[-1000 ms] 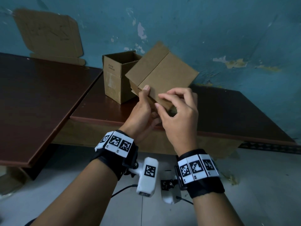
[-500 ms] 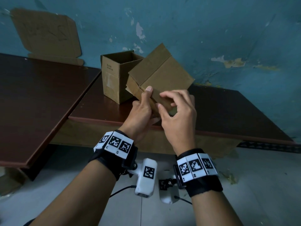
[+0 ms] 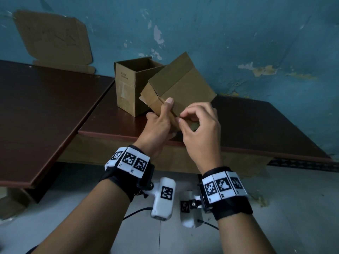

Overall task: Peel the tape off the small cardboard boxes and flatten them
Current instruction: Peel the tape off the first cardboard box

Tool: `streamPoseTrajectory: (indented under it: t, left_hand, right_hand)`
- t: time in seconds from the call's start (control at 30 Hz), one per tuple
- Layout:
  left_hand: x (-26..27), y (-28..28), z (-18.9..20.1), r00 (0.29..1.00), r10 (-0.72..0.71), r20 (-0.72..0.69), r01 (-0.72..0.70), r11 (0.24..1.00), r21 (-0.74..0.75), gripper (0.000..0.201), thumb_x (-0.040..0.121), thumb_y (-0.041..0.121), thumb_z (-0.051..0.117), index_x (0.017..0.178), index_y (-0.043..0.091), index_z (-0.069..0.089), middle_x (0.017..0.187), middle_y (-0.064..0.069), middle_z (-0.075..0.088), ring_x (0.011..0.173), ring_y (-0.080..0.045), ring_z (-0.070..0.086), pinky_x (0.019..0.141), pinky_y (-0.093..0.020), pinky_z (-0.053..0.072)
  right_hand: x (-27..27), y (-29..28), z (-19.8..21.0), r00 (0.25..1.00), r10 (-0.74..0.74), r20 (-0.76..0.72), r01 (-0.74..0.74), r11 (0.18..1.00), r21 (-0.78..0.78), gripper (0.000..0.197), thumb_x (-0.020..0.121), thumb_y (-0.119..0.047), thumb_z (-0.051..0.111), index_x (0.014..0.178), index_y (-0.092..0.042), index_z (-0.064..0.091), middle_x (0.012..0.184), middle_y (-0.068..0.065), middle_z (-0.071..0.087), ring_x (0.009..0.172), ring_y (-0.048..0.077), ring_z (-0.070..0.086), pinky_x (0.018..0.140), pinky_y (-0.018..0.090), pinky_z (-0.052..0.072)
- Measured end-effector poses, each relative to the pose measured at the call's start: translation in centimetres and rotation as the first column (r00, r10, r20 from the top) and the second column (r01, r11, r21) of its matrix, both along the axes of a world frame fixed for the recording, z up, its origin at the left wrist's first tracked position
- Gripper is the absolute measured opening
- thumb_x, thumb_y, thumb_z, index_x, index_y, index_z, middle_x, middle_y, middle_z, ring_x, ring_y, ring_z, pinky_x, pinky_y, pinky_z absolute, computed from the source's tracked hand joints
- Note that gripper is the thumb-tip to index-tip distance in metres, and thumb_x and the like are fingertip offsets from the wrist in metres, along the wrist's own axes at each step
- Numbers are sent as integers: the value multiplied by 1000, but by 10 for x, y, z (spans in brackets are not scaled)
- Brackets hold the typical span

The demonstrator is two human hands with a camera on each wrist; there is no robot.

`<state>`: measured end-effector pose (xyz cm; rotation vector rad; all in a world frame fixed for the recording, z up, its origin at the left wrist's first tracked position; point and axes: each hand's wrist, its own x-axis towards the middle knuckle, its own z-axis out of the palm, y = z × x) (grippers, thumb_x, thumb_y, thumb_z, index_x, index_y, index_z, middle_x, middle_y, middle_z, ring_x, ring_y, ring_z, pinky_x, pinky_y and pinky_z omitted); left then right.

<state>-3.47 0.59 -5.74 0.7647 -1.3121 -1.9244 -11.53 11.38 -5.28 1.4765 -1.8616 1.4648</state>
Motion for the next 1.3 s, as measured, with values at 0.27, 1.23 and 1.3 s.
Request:
streamPoseTrajectory:
  t: [0.27, 1.23, 1.3]
  left_hand:
    - [3, 2, 7, 996, 66, 54, -65, 997, -34, 80, 99, 70, 55, 147, 6, 48, 141, -14, 42, 122, -26, 65, 88, -42, 64]
    - [5, -1, 1, 953, 211, 217, -144, 947, -286, 75, 90, 67, 72, 129, 10, 43, 111, -4, 63, 100, -21, 67, 84, -36, 56]
    - [6, -1, 1, 948, 219, 231, -142, 940, -309, 75, 89, 69, 72, 127, 10, 44, 108, -4, 63, 98, -22, 66, 84, -38, 57]
  right_hand:
    - [-1, -3, -4, 995, -48, -92, 45, 998, -42, 15, 92, -8, 80, 107, -8, 83, 106, 2, 69, 102, 20, 61, 89, 18, 50]
    - [-1, -5, -5, 971, -120, -205, 134, 989, 56, 7, 91, -9, 72, 95, -6, 67, 98, 7, 64, 87, 24, 64, 68, 26, 46]
    - [-1, -5, -5, 967, -135, -215, 155, 985, 79, 10, 90, -15, 68, 95, -7, 65, 98, 8, 62, 85, 23, 62, 65, 26, 43]
